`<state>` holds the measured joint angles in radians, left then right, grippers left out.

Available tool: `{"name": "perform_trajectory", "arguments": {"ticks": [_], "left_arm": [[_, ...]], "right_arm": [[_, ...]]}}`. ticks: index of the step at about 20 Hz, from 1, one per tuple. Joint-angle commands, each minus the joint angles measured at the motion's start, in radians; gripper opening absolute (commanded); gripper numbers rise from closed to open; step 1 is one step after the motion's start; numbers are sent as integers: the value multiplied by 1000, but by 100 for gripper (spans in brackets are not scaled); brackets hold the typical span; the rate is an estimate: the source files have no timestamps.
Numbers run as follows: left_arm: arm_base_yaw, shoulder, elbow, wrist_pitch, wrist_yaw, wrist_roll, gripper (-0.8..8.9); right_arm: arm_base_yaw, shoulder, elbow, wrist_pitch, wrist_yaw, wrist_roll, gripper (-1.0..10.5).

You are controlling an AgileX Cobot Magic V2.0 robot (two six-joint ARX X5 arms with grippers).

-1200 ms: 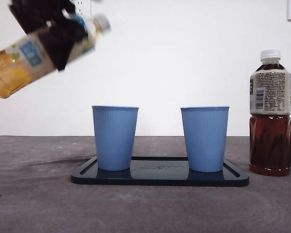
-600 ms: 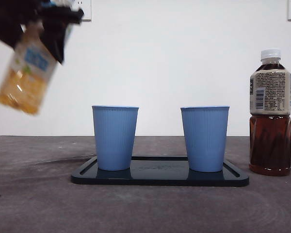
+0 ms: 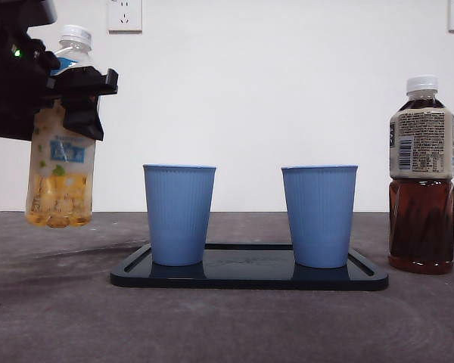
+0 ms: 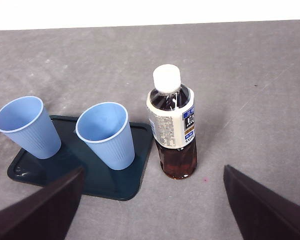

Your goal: Pour the drink into the cup

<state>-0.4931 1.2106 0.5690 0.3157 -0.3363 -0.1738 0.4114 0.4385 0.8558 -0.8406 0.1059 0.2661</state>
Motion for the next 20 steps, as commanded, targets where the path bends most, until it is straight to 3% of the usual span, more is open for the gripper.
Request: {"name": "perform_trajectory", "arguments": {"ticks": [1, 7, 12, 20], "left_arm": [[-3, 23, -5, 77, -2, -16, 206], [-3, 116, -6, 180, -2, -56, 206], [-4, 171, -6, 182, -2, -110, 206], [-6, 195, -6, 177, -3, -104, 218]], "right_arm": [[5, 2, 16, 10, 0, -5, 444], [5, 2, 16, 10, -1, -5, 444], [5, 2, 16, 10, -1, -12, 444], [5, 2, 16, 10, -1, -13, 444]]}}
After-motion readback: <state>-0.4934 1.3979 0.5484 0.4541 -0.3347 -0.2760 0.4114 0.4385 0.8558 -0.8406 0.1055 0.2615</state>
